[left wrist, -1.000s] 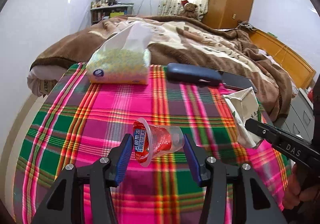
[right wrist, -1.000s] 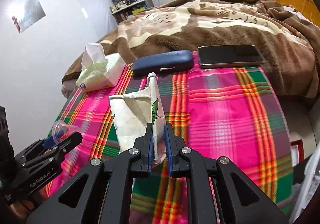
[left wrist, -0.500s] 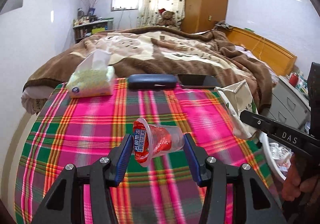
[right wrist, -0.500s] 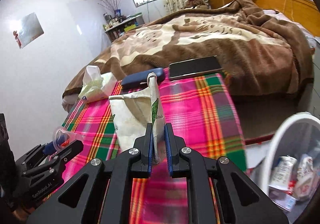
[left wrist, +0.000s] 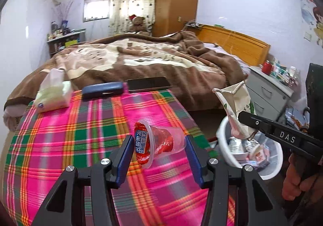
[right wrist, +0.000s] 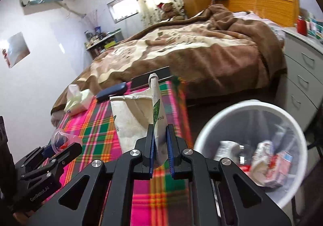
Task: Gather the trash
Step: 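Carry the plastic cup and paper bag over the wastebasket with both tools, then open both tools to drop the plastic cup and paper bag into the wastebasket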
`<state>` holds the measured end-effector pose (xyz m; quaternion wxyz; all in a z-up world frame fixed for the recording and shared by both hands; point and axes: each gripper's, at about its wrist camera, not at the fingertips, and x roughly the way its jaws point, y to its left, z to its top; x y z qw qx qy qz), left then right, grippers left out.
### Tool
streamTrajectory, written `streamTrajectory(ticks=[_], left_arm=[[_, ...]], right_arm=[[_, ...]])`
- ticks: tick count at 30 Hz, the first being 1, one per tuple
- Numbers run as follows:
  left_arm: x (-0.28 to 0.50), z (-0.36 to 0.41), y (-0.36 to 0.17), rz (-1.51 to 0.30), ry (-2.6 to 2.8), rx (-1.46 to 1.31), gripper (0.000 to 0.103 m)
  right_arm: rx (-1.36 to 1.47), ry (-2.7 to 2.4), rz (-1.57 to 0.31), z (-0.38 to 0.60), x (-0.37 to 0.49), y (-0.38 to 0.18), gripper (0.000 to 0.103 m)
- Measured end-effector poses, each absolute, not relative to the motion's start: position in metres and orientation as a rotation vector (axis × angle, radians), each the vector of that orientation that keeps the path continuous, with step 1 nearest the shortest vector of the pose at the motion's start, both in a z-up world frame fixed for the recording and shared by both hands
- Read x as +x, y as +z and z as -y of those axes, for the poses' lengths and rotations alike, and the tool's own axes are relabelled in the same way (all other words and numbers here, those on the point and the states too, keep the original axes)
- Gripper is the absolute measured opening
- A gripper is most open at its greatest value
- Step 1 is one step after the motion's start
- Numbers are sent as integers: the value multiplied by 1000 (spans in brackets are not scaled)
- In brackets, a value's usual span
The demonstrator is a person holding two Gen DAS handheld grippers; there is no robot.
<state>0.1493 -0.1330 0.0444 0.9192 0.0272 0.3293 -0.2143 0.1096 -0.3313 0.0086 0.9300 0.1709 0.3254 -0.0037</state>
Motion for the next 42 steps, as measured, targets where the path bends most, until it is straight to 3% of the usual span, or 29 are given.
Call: streamTrajectory(ticks=[22,37,41,42], left_arm=[[117,284,21,-733,-696,163,52],[118,329,-3,-777,-724,205,52],[120,328,-5,-784,-715,198,65],[120,326,-6,-787,-713,189,66]], right_arm=[[416,-288,-728,434,56,-23,11],[430,-330,-784,454,56,-43,14],[422,-334,-784,452,55,-44,19],[421,-334,-784,452,55,-44,26]])
